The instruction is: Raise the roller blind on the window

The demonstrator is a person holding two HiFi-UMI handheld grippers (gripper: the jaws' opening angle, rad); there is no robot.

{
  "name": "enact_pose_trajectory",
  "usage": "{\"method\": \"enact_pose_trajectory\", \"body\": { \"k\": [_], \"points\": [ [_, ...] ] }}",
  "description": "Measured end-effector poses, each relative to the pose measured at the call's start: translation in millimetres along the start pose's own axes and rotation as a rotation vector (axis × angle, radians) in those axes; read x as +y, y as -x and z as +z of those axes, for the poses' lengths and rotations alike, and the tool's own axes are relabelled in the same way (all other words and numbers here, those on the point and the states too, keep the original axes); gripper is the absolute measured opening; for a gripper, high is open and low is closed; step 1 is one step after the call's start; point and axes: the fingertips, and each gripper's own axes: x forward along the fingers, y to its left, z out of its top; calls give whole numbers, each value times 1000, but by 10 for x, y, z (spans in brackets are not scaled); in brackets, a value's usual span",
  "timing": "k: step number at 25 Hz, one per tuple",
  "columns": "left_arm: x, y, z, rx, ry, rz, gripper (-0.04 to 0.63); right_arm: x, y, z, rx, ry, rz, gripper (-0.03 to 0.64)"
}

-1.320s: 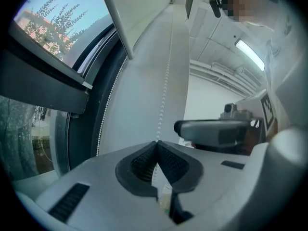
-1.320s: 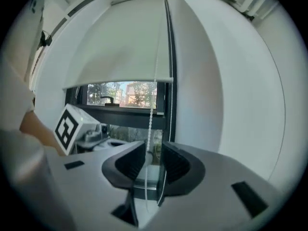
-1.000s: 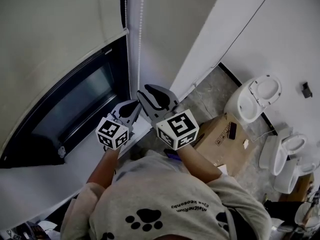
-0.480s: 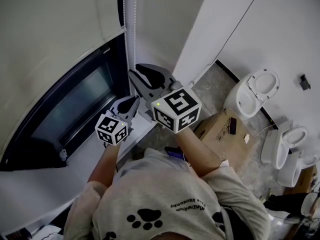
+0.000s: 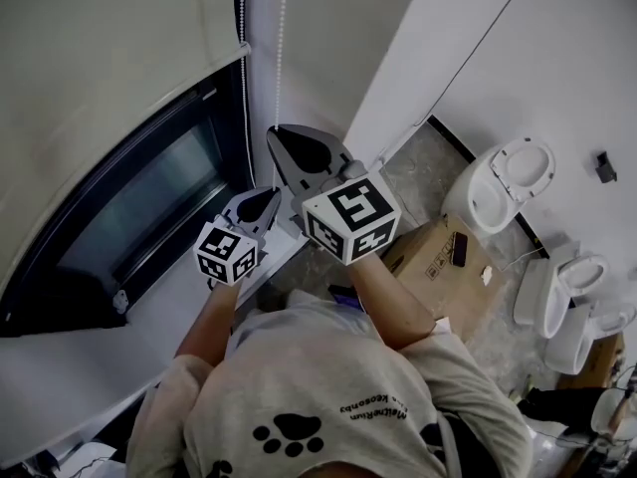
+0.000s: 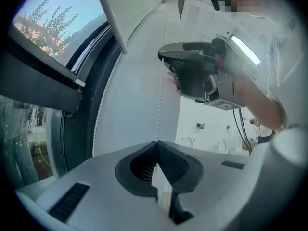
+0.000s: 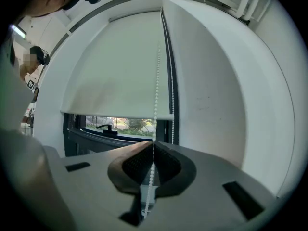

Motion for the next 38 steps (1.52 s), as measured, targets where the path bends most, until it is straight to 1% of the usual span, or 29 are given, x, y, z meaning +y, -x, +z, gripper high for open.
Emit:
{"method": "enact_pose_trajectory", "body": {
  "k": [8,15,18,24,26,30,34,36,38],
  "points": [
    [37,-41,-557,85,24,39,8,-38,18,-563,61,-21,-21,9],
    [100,8,-968,143,81,76,8,19,-11,-985,122,-21,-12,9],
    [101,30,-1097,175,100,85,8,29,-8,-1111,142,-27,-8,9],
    [124,87,-1255,215,104,98,8,105,-26,-1269,163,-34,-2,9],
    [131,96,-1276,219,98,99,9,105,-38,-1292,165,-41,-3,9],
    [66,100,-1204,231,40,70,14,77,-66,-1288,162,-44,-5,9],
    [39,154,-959,176,49,71,22,63,-94,-1302,155,-49,-3,9],
    [27,180,-801,145,54,73,117,57,-103,-1304,151,-42,-3,9],
    [28,223,-610,108,59,84,120,51,-107,-1305,146,-34,-3,9]
  ]
}}
